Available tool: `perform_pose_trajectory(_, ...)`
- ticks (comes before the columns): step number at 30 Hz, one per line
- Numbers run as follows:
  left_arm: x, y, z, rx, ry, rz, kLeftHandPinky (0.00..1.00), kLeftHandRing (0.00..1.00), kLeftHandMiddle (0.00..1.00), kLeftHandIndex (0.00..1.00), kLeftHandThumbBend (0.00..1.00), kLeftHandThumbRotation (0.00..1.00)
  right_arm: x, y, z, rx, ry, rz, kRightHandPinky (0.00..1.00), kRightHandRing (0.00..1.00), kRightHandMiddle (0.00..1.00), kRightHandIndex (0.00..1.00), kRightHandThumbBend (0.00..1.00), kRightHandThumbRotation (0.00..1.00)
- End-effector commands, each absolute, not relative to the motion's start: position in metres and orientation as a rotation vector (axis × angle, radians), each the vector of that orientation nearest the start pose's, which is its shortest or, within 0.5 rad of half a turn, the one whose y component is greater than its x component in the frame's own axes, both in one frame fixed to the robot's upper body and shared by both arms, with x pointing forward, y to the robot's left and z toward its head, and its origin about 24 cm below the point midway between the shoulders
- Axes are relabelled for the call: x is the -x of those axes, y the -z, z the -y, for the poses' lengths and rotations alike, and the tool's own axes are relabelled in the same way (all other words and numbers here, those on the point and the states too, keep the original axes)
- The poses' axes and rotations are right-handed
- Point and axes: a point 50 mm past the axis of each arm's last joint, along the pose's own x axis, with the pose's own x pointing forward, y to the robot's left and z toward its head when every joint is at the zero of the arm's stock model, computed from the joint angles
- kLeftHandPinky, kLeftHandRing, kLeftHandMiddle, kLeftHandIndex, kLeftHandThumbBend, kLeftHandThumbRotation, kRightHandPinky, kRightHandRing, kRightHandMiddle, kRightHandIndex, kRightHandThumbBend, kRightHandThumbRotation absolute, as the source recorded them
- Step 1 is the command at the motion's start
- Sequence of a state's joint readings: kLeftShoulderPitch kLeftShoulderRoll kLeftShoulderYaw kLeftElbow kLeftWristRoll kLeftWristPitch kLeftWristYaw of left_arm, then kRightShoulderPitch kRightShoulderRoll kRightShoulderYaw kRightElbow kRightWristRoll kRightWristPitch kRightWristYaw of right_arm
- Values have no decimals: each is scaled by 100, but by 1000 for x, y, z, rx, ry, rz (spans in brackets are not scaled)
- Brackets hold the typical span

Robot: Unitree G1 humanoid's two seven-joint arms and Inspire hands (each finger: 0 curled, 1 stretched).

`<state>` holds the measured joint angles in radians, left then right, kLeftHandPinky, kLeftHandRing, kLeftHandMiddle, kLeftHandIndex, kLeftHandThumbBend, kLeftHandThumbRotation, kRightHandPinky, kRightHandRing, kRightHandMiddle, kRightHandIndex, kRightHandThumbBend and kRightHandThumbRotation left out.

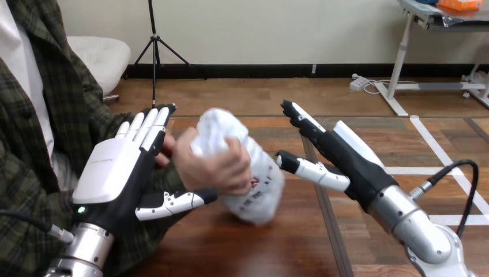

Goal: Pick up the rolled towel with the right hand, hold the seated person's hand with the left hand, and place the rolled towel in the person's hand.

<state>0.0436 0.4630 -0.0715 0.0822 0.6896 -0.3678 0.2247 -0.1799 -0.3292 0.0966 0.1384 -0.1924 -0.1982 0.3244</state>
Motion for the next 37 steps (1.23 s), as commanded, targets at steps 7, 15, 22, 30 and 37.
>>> perform_pose_trajectory(7, -244, -60, -199, -1072, 79, 416, 100, 100, 100, 100, 100, 87, -282, -83, 172, 546, -401, 229, 100, 100, 100, 100, 100, 87)
perform_pose_trajectory(15, -242, -56, -197, -1049, 81, 433, 100, 100, 100, 100, 100, 87, -276, -79, 176, 524, -401, 212, 100, 100, 100, 100, 100, 87)
perform_pose_trajectory(22, -240, -54, -193, -1018, 87, 469, 100, 100, 100, 100, 100, 88, -271, -75, 179, 509, -399, 213, 100, 100, 100, 100, 100, 86)
perform_pose_trajectory(30, -237, -48, -188, -946, 120, 511, 100, 100, 100, 100, 100, 87, -262, -69, 182, 502, -395, 206, 100, 100, 100, 100, 100, 84)
perform_pose_trajectory(37, -233, -41, -183, -810, 186, 537, 100, 100, 100, 100, 100, 82, -255, -65, 183, 504, -391, 218, 99, 100, 100, 100, 100, 85)
